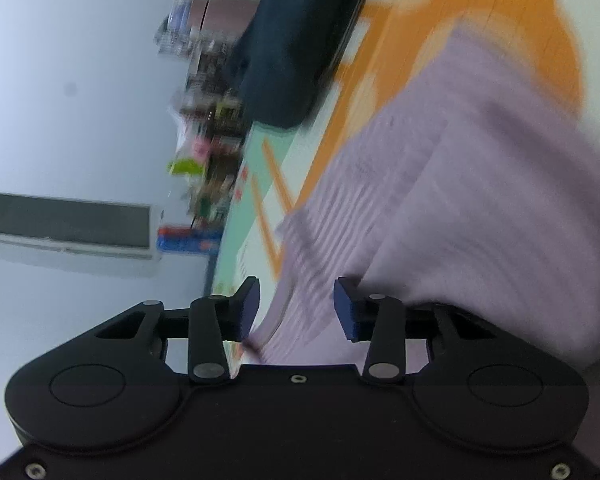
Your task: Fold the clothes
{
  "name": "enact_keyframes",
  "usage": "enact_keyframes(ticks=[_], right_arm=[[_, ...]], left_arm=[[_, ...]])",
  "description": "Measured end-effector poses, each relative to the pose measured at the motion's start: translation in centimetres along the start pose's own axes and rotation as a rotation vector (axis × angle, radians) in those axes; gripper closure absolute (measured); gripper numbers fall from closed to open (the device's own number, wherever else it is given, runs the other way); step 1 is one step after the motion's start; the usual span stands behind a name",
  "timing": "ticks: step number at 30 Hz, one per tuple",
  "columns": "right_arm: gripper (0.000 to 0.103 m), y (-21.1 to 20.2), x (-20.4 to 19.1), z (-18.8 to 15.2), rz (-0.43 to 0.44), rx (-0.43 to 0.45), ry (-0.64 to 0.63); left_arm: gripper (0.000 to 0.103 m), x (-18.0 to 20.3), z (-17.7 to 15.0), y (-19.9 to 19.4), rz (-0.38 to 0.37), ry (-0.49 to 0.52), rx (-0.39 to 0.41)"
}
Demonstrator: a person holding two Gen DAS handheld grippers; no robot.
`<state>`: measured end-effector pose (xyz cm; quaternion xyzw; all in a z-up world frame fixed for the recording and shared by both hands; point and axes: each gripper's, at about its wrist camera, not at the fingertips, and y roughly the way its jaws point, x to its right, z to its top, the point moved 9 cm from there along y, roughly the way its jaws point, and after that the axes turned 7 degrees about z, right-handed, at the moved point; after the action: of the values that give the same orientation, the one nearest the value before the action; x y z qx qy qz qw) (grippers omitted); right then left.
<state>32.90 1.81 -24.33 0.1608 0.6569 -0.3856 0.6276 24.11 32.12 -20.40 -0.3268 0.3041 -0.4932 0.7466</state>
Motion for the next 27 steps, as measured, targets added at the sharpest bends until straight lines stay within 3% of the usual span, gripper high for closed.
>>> enact_keyframes(ticks=[6, 8, 10, 13, 16, 18, 20, 23, 25, 27], right_arm=[[0.066, -5.0, 0.7, 3.3, -0.087, 0.14, -0.037], [0.053, -6.4, -0.3, 3.6, -0.125, 0.183, -0.101], [0.04, -5.9, -1.4, 3.0, -0.083, 0.127, -0.113], [0.039, -3.9, -2.6, 1.4, -0.039, 0.004, -0.134], [0.039, -2.7, -2.6, 1.1, -0.091, -0.036, -0.172], [0.039, -3.3, -2.4, 2.0, -0.149, 0.002, -0.202], [0.039, -4.4, -2.3, 3.0, -0.152, 0.024, -0.195], [0.035, -5.0, -2.5, 2.9, -0.088, -0.063, -0.161], [0.035, -5.2, -2.3, 1.8, -0.103, -0.148, -0.199], [0.035, -5.2, -2.0, 1.8, -0.168, -0.167, -0.249]], left_arm=[[0.019, -0.8, -0.2, -0.7, 0.016, -0.003, 0.007], [0.019, -1.2, -0.4, -0.9, 0.023, -0.008, 0.009], [0.019, -1.5, -0.7, -0.9, 0.032, -0.005, 0.01], [0.018, -1.6, -1.1, -1.1, 0.045, 0.009, 0.009], [0.018, -1.8, -1.6, -1.5, 0.051, 0.019, 0.006], [0.017, -2.1, -2.1, -1.7, 0.053, 0.015, 0.005], [0.015, -2.4, -2.5, -1.9, 0.052, 0.006, 0.004], [0.014, -2.7, -3.0, -2.1, 0.047, -0.008, 0.004], [0.014, -2.8, -3.1, -2.3, 0.051, -0.005, 0.005], [0.014, -2.8, -3.3, -2.4, 0.054, -0.002, 0.006]])
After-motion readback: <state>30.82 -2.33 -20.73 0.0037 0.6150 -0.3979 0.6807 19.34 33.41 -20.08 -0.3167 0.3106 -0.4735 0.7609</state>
